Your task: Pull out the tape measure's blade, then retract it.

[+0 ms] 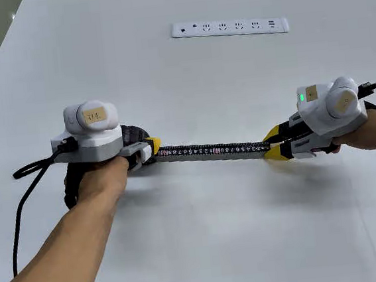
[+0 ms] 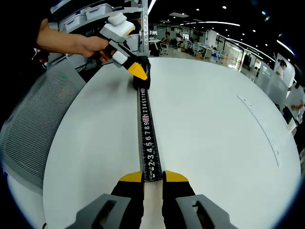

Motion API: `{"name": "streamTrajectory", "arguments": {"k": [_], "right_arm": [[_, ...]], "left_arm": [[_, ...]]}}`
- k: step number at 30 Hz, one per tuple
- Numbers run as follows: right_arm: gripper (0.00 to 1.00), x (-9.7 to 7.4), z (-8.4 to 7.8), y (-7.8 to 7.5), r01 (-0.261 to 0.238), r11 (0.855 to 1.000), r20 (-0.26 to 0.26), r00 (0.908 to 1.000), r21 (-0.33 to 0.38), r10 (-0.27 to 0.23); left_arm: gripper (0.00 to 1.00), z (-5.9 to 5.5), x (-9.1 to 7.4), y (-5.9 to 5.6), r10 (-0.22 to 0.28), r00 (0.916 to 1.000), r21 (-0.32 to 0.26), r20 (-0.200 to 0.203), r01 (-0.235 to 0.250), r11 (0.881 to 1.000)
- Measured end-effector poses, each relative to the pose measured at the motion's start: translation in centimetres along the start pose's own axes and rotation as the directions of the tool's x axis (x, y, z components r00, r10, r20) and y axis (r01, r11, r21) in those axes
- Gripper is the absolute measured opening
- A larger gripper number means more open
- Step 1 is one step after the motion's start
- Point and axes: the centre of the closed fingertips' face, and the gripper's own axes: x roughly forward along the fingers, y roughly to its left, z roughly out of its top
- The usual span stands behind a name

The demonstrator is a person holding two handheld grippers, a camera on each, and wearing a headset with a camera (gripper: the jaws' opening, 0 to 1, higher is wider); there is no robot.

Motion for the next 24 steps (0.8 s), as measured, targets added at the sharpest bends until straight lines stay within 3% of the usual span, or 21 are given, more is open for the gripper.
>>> {"name": "streamTrajectory", "arguments": {"k": [24], "right_arm": [[0.11, 1.4, 1.7, 0.0, -0.005, 1.000, 0.019, 0.9998, -0.004, 0.005]], "left_arm": [[0.60, 0.0, 0.1, 0.0, -0.008, 0.9999, -0.008, -0.006, 0.008, 1.000]]}}
